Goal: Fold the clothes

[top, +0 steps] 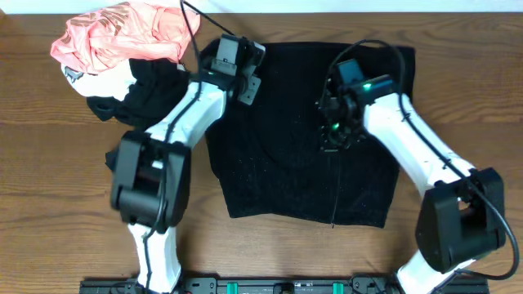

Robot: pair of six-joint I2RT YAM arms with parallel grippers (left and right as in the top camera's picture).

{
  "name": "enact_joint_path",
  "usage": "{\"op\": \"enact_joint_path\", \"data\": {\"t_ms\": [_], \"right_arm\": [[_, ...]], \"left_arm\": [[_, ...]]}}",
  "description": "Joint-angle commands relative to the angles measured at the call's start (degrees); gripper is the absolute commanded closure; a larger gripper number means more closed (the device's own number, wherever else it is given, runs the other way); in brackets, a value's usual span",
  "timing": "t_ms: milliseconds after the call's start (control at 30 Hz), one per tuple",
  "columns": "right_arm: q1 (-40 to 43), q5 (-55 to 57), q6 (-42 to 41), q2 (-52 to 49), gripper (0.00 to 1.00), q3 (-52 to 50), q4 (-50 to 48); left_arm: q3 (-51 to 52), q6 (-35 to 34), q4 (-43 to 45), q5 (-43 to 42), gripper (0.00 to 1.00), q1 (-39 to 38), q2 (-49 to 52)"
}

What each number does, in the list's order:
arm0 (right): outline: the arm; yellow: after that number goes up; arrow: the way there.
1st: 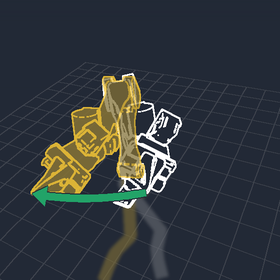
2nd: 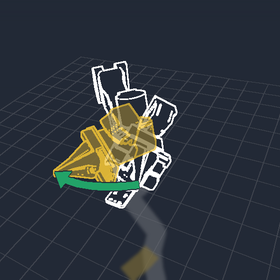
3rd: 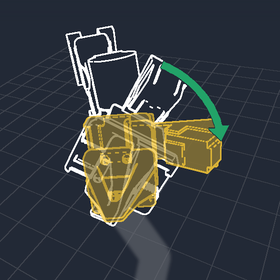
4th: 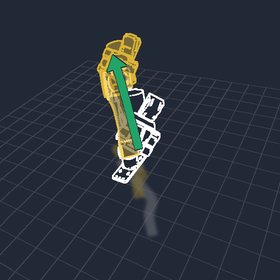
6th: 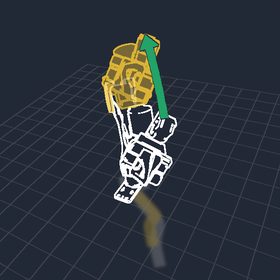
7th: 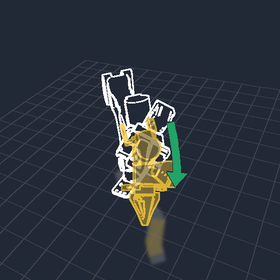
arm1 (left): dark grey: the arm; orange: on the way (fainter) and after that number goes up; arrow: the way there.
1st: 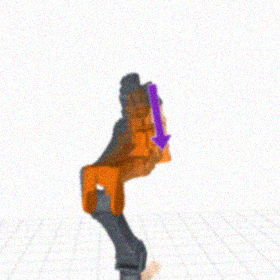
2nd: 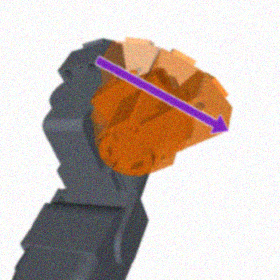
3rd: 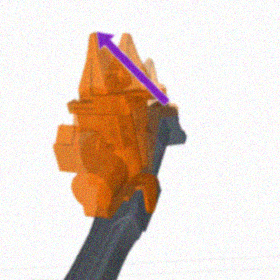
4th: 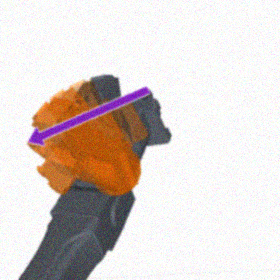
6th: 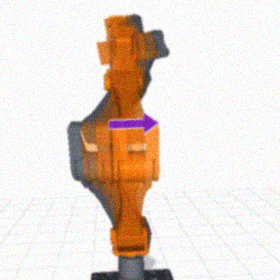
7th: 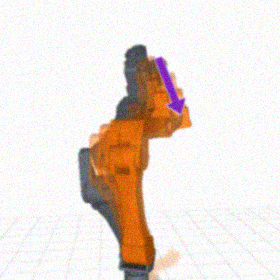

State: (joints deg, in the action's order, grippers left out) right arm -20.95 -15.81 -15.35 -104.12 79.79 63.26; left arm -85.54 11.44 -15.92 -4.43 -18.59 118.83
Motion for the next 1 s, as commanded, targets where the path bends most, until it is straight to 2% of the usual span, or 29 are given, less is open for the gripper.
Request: {"op": "enact_joint_path", "data": {"t_ms": [0,267,367,467,633,967], "right_arm": [[-3.3,5.5,-6.2,-0.3,0.99,-2.3,0.2],[-6.2,7.7,-12.8,-0.3,0.99,-10.8,-4.0],[-6.2,7.7,-14.4,-0.3,0.99,-13.7,-6.1],[-6.2,8.6,-16.0,-0.3,0.99,-16.0,-8.2],[-6.1,9.9,-17.9,-0.3,0.99,-19.9,-12.2],[-2.6,12.7,-20.0,-0.3,0.99,-26.0,-18.8]], "left_arm": [[0.2,-2.3,1.5,2.2,0.77,0.0,2.9],[0.2,-4.3,2.6,8.7,0.81,0.3,4.0],[0.2,-5.2,2.8,8.8,0.81,0.9,4.0],[0.2,-6.3,2.8,8.8,0.87,1.9,4.0],[0.2,-10.1,1.7,8.8,0.91,3.3,4.1],[0.2,-11.8,-5.6,6.6,0.93,2.5,6.4]]}}
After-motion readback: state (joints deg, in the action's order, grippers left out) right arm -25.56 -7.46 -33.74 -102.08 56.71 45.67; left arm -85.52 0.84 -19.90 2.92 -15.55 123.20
